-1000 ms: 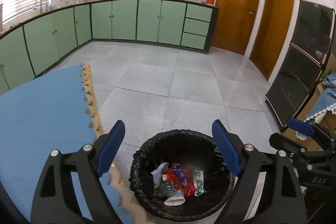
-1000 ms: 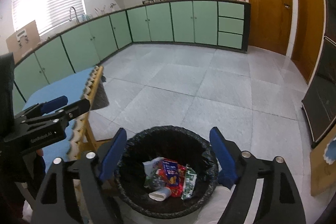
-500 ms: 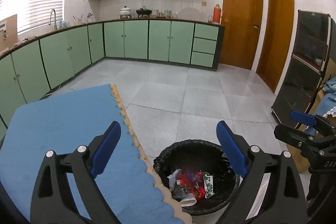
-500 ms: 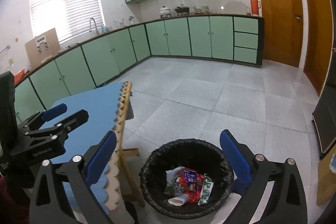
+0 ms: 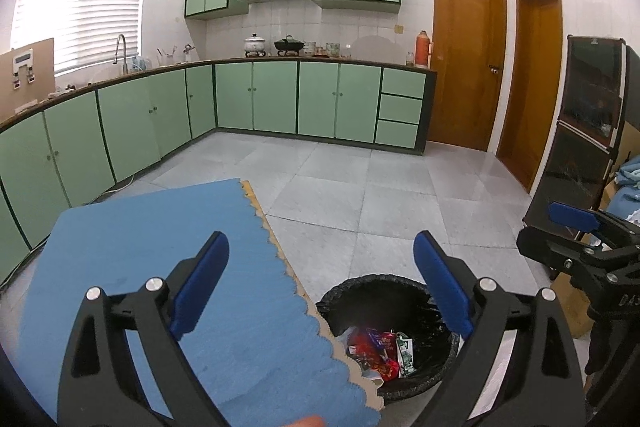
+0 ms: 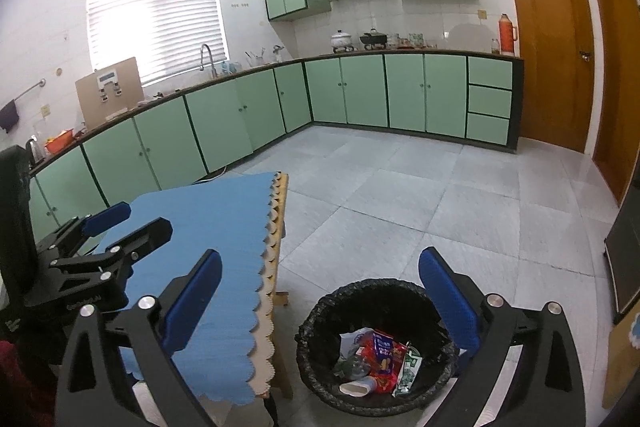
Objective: Collect trash
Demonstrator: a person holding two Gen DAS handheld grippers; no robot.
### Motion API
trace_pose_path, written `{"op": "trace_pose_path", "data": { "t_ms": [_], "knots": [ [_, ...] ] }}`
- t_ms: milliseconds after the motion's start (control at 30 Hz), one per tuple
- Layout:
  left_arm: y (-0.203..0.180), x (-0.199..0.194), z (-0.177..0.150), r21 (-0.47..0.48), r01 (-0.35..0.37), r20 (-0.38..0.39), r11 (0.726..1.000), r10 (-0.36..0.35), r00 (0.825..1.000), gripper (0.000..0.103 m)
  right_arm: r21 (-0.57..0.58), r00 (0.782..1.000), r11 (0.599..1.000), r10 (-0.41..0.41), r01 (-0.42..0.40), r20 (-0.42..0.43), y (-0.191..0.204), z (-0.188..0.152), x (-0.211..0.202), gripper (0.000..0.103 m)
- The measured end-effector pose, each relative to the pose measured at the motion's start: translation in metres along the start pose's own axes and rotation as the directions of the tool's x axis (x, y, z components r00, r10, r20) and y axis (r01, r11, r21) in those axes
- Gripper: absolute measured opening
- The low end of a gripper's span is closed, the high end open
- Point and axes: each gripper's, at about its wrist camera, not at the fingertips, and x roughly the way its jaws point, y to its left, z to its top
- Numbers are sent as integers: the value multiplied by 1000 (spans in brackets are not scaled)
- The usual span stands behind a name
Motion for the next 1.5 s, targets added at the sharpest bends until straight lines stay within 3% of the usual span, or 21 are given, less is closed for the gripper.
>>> {"op": "trace_pose_path", "data": {
  "t_ms": [600,1500],
  "knots": [
    [26,-37,-6,-29,-16,45,999,18,999,90,-49,1000,998,27,-26,11,30,-3,-6,97],
    [31,-45,-5,-30,-25,56,999,26,998,90,-62,999,997,39,-38,12,34,-1,-8,97]
  ]
}}
